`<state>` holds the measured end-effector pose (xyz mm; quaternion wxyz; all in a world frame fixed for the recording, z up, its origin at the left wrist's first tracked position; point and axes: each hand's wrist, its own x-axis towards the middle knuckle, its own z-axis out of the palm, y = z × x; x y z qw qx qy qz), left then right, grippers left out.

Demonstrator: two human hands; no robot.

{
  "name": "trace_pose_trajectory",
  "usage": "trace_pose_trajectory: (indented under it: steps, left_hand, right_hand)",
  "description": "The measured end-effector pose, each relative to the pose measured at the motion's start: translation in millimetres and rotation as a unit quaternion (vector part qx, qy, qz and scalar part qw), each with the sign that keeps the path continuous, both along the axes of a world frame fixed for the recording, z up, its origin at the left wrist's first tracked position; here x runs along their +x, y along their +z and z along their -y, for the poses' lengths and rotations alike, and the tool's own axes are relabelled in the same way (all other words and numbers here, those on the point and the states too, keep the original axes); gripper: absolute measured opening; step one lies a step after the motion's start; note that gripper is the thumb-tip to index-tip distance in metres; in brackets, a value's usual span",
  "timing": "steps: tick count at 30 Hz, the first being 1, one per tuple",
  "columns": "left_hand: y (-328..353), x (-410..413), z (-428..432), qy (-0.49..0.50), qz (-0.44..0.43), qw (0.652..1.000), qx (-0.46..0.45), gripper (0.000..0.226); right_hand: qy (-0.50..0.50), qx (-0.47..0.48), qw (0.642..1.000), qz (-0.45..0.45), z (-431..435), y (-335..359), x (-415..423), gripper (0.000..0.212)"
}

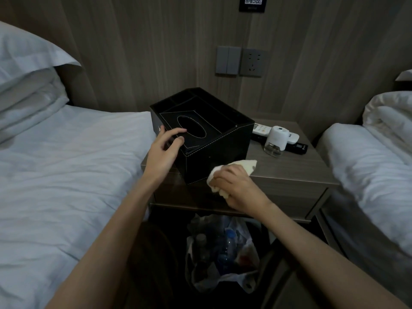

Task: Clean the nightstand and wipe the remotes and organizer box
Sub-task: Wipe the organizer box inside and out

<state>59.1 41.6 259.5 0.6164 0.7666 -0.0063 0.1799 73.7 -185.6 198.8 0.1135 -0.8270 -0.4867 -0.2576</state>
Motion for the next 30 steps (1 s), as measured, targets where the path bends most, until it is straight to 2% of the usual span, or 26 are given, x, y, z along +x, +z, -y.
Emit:
trace_pose_trajectory:
  steps: [3, 7, 9, 12, 15, 18, 21, 23, 26, 30]
  left_hand:
    - [1.2, 0.5, 0.4, -0.001, -0.003, 1.000, -0.005, 0.029]
    - [-0.8, 2.0, 0.2, -0.001, -0.005, 1.000, -0.012, 0.031]
    - [-1.8, 2.6, -0.2, -0.004, -0.006, 1.000, -0.010, 0.029]
    - [-0.8, 1.8, -0.4, -0.006, -0.014, 1.000, -0.009, 0.026]
    - [0.4, 0.4, -0.3, -0.009, -0.013, 1.000, -0.010, 0.029]
    - [0.0, 0.2, 0.0, -0.009, -0.010, 1.000, -0.009, 0.030]
    - [-0.1, 0.4, -0.4, -0.007, -0.017, 1.000, -0.007, 0.028]
    - [-1.5, 1.4, -1.4, -0.008, -0.017, 1.000, -0.002, 0.027]
    - [-1.6, 0.9, 0.0, 0.002, -0.010, 1.000, 0.000, 0.027]
    - [2.4, -1.9, 4.9, 0.016, -0.023, 1.000, 0.007, 0.029]
  right_hand:
    - [0.029, -0.022, 0.999, 0.038, 3.3, 13.0, -7.3, 0.037]
    - [-0.013, 0.116, 0.980, 0.159, 15.2, 53.8, -12.2, 0.017]
    - [-0.067, 0.186, 0.961, 0.192, 18.8, 76.6, 0.1, 0.019]
    - [-0.125, 0.235, 0.953, 0.147, 16.7, 85.1, 21.3, 0.030]
    - [-0.121, 0.259, 0.956, 0.061, 9.6, 64.5, 23.3, 0.037]
    - [-0.114, 0.232, 0.966, 0.018, 11.0, 43.4, 19.4, 0.032]
    - [-0.111, 0.138, 0.984, -0.028, 21.8, 24.1, 11.7, 0.025]
    - [-0.129, 0.087, 0.986, -0.059, 25.2, 15.1, 1.3, 0.029]
    - [-0.162, 0.075, 0.980, -0.084, 25.4, 17.3, -7.6, 0.031]
    - [-0.157, 0.040, 0.981, -0.102, 23.5, 31.1, -9.4, 0.026]
